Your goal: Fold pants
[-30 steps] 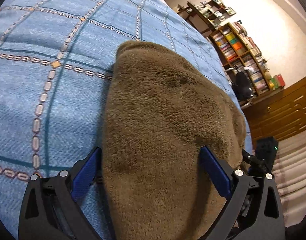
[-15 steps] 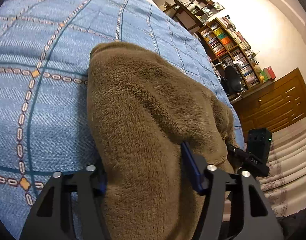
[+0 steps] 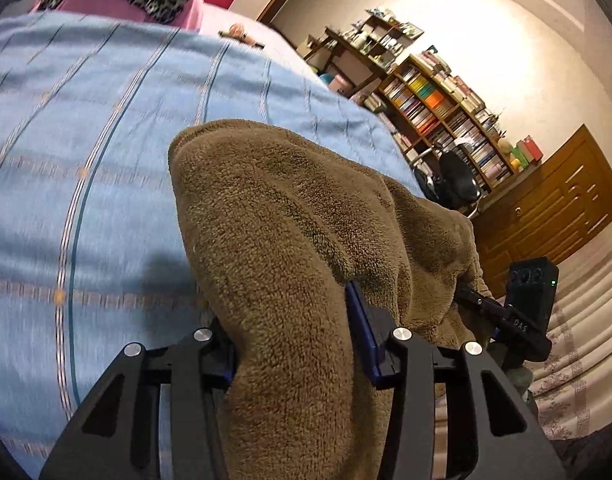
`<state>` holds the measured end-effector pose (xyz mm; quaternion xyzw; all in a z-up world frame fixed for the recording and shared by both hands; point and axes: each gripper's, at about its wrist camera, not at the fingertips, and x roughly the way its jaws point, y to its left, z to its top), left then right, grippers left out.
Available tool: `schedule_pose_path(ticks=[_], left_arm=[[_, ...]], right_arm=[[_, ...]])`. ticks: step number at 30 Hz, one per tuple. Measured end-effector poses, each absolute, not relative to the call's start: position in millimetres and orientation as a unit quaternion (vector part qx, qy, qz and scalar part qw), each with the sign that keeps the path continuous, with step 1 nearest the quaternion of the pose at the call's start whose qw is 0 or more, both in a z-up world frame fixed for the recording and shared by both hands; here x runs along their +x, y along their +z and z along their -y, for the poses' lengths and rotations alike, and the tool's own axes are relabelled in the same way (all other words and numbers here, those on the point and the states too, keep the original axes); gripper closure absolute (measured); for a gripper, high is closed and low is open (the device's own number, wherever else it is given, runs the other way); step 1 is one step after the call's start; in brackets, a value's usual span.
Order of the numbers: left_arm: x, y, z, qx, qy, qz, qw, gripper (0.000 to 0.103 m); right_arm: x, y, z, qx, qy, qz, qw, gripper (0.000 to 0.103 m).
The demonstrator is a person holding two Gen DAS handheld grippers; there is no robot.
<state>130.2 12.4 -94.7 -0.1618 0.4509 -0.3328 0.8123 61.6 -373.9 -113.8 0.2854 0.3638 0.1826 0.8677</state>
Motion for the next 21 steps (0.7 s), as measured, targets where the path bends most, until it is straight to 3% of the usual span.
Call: schedule_pose_path(ticks=[10, 21], left_arm=[[235.5, -82.3, 43.2, -0.155, -0.335, -0.428, 0.825, 0.058], [327.8, -118.5, 89.2, -0.147, -0.33, -0.445, 0.82, 0.058]], right_arm=[[157.0, -104.8, 412.6, 0.284, 0.149, -0.342, 0.883, 0.056], [243.8, -141.7, 450.2, 0.283, 0.113, -0.361, 0.881, 0.056]])
